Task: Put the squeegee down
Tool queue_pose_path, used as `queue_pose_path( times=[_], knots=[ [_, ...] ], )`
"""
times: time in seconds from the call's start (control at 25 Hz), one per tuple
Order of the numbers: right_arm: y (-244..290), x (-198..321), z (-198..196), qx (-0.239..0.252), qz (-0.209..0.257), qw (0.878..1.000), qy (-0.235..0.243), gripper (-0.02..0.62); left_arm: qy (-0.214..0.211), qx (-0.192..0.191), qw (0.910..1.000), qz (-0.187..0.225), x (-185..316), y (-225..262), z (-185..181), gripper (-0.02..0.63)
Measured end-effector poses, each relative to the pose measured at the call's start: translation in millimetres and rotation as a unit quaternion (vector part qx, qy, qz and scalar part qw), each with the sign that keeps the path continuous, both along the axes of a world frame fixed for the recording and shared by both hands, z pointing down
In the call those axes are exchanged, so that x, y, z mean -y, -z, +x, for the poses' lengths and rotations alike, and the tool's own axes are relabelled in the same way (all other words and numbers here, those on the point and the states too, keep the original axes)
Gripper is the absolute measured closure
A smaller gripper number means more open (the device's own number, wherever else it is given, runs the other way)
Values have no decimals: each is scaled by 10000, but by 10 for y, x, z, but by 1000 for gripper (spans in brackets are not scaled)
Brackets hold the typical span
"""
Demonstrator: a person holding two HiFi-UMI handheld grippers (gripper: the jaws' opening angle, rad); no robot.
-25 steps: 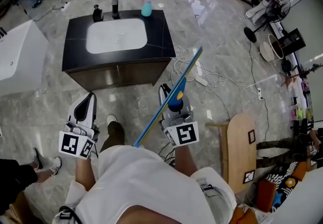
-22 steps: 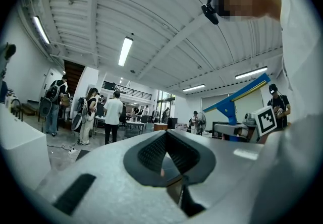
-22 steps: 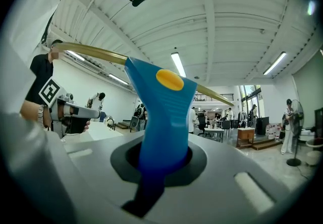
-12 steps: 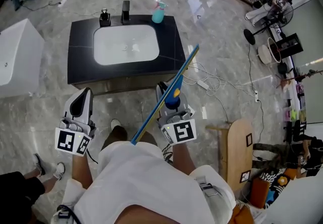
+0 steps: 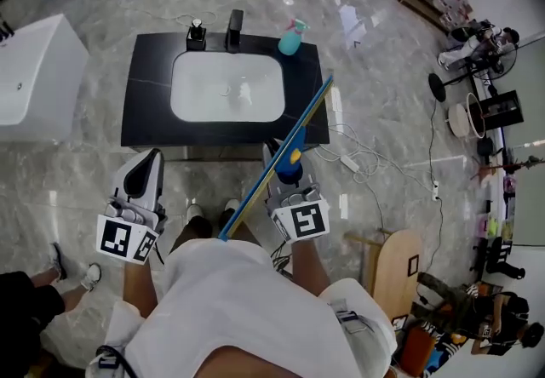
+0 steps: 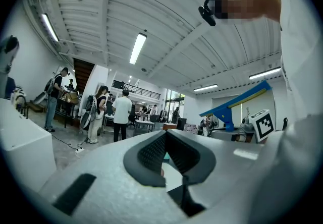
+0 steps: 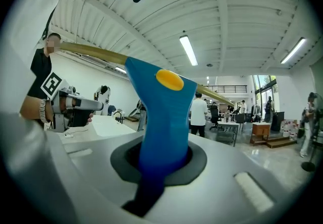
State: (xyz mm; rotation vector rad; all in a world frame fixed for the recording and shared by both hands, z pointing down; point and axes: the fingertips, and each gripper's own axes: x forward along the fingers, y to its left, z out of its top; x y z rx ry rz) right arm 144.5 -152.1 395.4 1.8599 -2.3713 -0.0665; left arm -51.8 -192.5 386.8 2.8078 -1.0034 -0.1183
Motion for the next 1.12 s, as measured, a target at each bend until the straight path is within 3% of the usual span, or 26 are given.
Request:
queue_pose_path(
  times=[0.32,0.6,0.84,1.12],
  knots=[
    [-313,776,-243,-367,-310,9962,730,558,393,96,9990,-170,227,-110,-66,600],
    [-1041,1587,-778,-513,-937,9856,1310,558,719,143,9966,-378,385,-312,-292,600],
    [-1956,2278,-1215,-635,-1778,9697,1553,558,984,55,9933,-600,574,-500,-515,600],
    [-2930,2845,-1696,-1361,-2655,9402,1643,558,1252,75,9898,-678,679,-592,-750,600]
  ],
)
